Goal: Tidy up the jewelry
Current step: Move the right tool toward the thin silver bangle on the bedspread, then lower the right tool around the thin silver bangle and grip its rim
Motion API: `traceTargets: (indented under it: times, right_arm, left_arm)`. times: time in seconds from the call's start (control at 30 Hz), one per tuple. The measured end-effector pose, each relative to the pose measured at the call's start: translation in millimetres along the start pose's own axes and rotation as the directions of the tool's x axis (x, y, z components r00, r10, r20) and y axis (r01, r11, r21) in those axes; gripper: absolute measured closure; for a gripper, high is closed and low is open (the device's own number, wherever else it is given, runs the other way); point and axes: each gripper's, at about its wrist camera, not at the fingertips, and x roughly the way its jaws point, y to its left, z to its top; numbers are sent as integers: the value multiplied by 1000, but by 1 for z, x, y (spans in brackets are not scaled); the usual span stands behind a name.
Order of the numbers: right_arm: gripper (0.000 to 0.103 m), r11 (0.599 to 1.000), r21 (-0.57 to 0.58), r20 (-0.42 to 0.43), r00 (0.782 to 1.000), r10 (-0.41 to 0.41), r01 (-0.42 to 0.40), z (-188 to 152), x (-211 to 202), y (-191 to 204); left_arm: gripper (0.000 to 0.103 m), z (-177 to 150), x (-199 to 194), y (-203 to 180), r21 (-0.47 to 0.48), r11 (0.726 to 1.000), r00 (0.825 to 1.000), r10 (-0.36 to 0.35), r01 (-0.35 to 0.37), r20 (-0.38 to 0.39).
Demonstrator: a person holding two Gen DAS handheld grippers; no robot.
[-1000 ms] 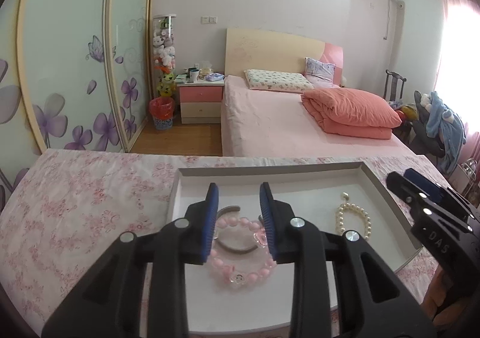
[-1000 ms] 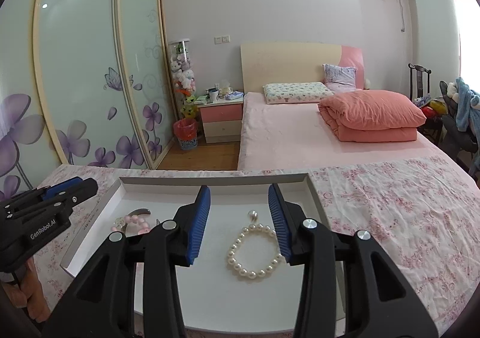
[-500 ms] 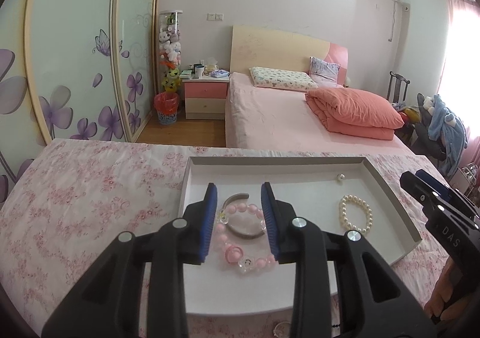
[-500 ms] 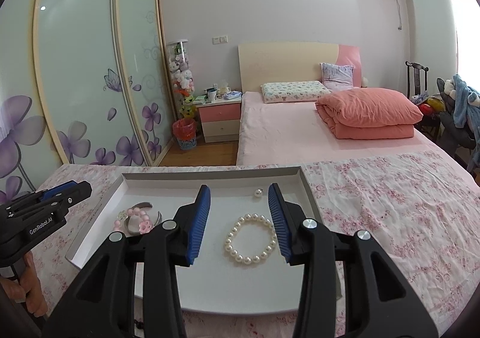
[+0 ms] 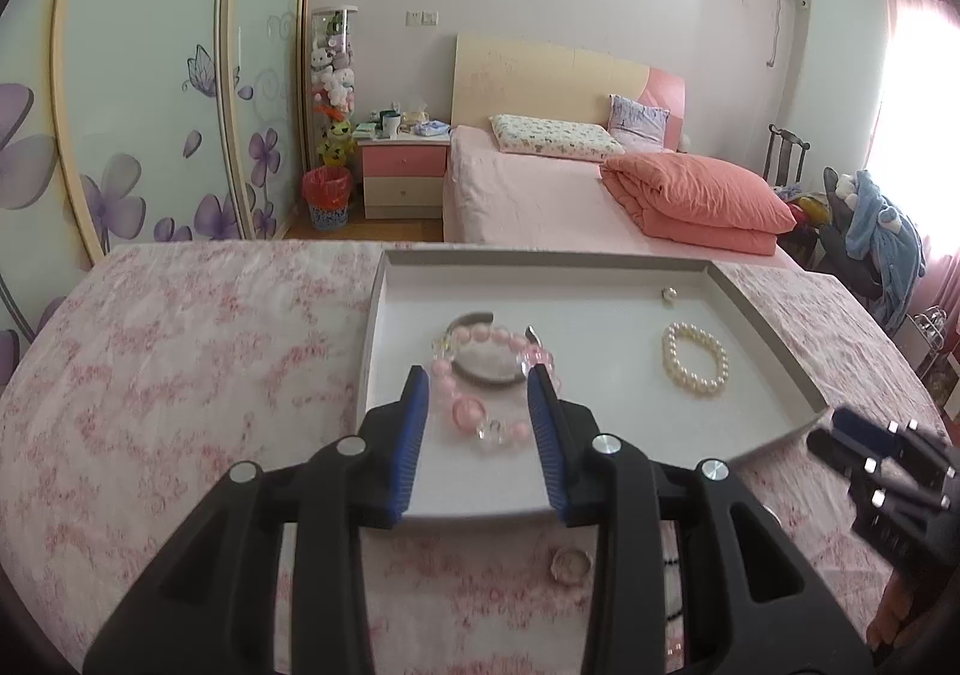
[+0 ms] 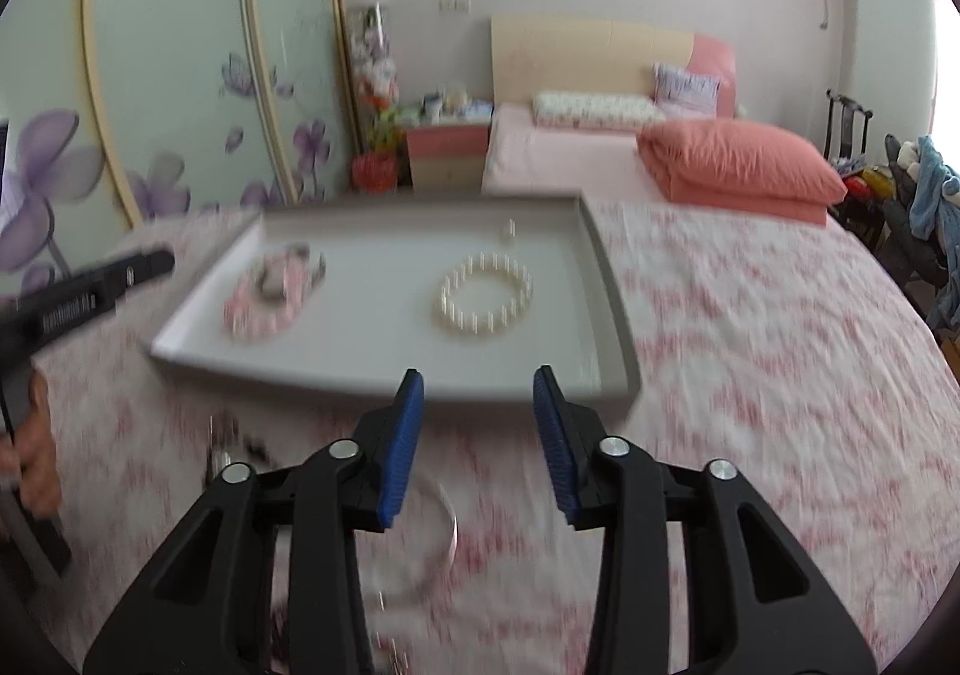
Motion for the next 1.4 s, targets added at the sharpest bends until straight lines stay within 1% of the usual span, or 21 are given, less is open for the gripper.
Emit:
traceTargets:
  times: [0.07, 0.2, 0.37, 0.4, 0.43, 0.5, 0.57, 0.67, 0.8, 0.93, 1.0, 1.07, 1.13, 1.17, 1.2, 1.23, 1.33, 1.4]
  right_arm:
    - [70, 1000, 0, -45, 999, 11, -11, -9, 1, 1]
    - [79, 1000, -15, -122, 992, 16, -18, -28, 7, 5]
    - [83, 999, -43, -164, 986, 11, -18, -34, 12, 14]
    - [86, 998, -54, -176, 984, 3, -13, -36, 14, 16]
    - [88, 998, -63, -191, 982, -5, -8, -38, 17, 18]
    - [95, 998, -68, -182, 983, -15, 3, -38, 14, 16]
    - [98, 998, -64, -182, 983, -29, 18, -39, 12, 13]
    - [98, 998, -34, -183, 982, -53, 47, -39, 9, -1]
    - [98, 994, 8, -185, 977, -103, 106, -41, 4, -25]
    - [98, 980, 61, -191, 966, -172, 187, -43, -2, -55]
    - [98, 978, 91, -195, 967, -165, 186, -45, -4, -65]
    - [97, 979, 125, -189, 973, -136, 161, -46, -7, -69]
    - [92, 980, 141, -185, 976, -115, 142, -46, -9, -70]
    - [79, 980, 148, -178, 979, -104, 132, -46, -11, -69]
    - [60, 980, 153, -170, 981, -98, 125, -45, -12, -67]
    - [54, 981, 154, -160, 983, -93, 118, -44, -14, -66]
    - [47, 984, 153, -140, 987, -75, 96, -40, -14, -58]
    - [33, 985, 150, -137, 988, -67, 87, -36, -11, -53]
  left_arm:
    - [68, -4, -2, 0, 0, 1000, 1000, -4, 4, -7]
    - [65, -15, -8, -1, 8, 1000, 1000, -6, 6, -17]
    - [64, -24, -15, -1, 10, 1000, 1000, -7, 7, -27]
    - [64, -24, -16, -1, 9, 1000, 1000, -7, 7, -28]
    - [63, -25, -16, 0, 8, 1000, 1000, -7, 7, -30]
    - [62, -26, -18, 0, 7, 1000, 999, -10, 10, -32]
    - [62, -27, -19, 0, 10, 1000, 999, -14, 14, -36]
    - [61, -29, -19, -3, 17, 1000, 999, -19, 19, -42]
    - [61, -33, -18, -4, 22, 1000, 998, -21, 22, -52]
    - [61, -36, -16, -4, 22, 1000, 998, -19, 21, -57]
    - [61, -37, -16, -4, 22, 1000, 998, -21, 22, -59]
    - [60, -37, -16, -4, 25, 999, 998, -21, 23, -59]
    - [58, -38, -16, -5, 29, 999, 998, -18, 20, -61]
    - [57, -39, -16, -5, 29, 999, 998, -18, 20, -62]
    - [57, -39, -16, -5, 30, 999, 998, -17, 19, -64]
    - [57, -40, -15, -5, 31, 999, 998, -16, 18, -66]
    - [57, -43, -14, -3, 27, 1000, 997, -12, 14, -76]
    - [56, -45, -14, -2, 22, 1000, 996, -11, 13, -84]
